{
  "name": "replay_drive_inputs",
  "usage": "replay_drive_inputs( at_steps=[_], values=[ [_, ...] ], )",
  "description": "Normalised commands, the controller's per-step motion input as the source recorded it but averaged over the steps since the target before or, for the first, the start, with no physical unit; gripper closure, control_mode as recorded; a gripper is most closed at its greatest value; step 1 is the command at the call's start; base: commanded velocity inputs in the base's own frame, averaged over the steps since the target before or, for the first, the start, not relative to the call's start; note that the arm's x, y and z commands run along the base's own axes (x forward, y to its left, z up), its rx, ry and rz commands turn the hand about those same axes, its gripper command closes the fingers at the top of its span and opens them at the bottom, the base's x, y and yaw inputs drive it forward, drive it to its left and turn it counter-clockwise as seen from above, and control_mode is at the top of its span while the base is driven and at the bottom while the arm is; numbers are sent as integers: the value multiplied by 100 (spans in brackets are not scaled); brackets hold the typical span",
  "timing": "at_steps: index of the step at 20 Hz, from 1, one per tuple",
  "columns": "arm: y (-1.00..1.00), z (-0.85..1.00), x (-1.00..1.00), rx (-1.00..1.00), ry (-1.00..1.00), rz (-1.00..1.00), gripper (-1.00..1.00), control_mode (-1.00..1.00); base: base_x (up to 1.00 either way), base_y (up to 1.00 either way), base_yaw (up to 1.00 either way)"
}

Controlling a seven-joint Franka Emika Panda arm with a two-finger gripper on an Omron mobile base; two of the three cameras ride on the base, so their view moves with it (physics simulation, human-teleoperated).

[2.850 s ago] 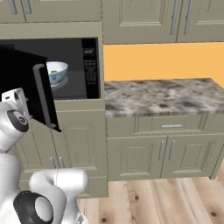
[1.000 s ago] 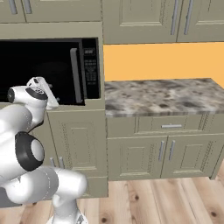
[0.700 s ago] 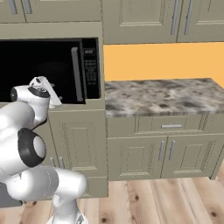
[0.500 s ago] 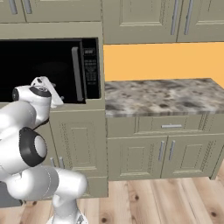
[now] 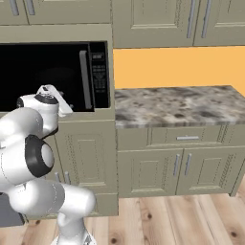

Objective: Pick the broccoli from the sink and place it in the bowl. Then pick the bowl and place it in the microwave. Then close the microwave door and press the start button.

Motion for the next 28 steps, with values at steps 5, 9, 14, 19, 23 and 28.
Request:
replay_drive_inputs(
  at_steps=[5,9,14,19,23,28],
  values=[
    [0,0,-14,-2,-1,0,-100,-100,0,0,0],
    [0,-21,33,0,0,0,-100,-100,0,0,0],
    [0,-25,83,0,0,0,-100,-100,0,0,0],
    [0,-22,63,0,0,0,-100,-100,0,0,0],
    [0,-7,4,2,0,1,-100,-100,0,0,0],
    [-34,9,-84,30,2,1,-100,-100,0,0,0]
  ],
)
